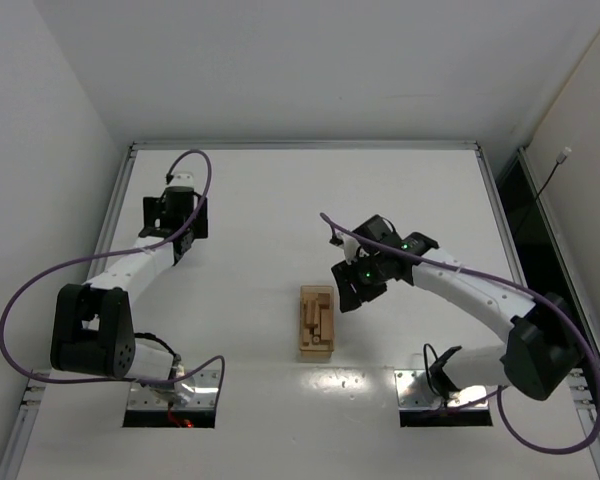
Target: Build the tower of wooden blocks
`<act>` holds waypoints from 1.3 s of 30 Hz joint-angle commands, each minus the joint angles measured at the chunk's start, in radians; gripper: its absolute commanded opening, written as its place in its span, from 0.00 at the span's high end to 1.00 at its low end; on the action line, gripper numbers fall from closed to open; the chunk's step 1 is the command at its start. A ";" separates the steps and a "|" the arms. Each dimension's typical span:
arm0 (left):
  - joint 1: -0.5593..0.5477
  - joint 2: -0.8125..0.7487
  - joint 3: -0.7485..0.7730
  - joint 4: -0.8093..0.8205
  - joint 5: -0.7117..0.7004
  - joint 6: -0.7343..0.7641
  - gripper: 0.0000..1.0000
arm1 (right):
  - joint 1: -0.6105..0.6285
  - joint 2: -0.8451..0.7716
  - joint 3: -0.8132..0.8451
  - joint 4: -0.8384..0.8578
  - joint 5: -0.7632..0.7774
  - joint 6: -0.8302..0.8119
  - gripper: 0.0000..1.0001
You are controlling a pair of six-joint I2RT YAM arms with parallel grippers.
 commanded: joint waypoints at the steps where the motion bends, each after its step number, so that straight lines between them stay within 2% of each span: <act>1: -0.001 -0.021 0.026 0.038 -0.032 0.001 0.01 | -0.003 0.038 0.048 -0.046 0.027 0.065 0.54; 10: -0.001 -0.030 -0.030 0.083 -0.052 0.001 0.01 | 0.007 0.179 0.169 -0.046 0.070 0.056 0.53; 22: 0.008 -0.030 -0.082 0.141 -0.072 0.022 0.01 | 0.007 0.285 0.169 -0.028 -0.017 0.047 0.57; 34: 0.017 0.034 -0.084 0.178 -0.052 0.004 0.01 | 0.025 0.369 0.214 0.000 -0.017 0.047 0.57; 39: 0.026 0.056 -0.084 0.189 -0.052 0.004 0.01 | 0.025 0.414 0.245 0.000 0.004 0.047 0.63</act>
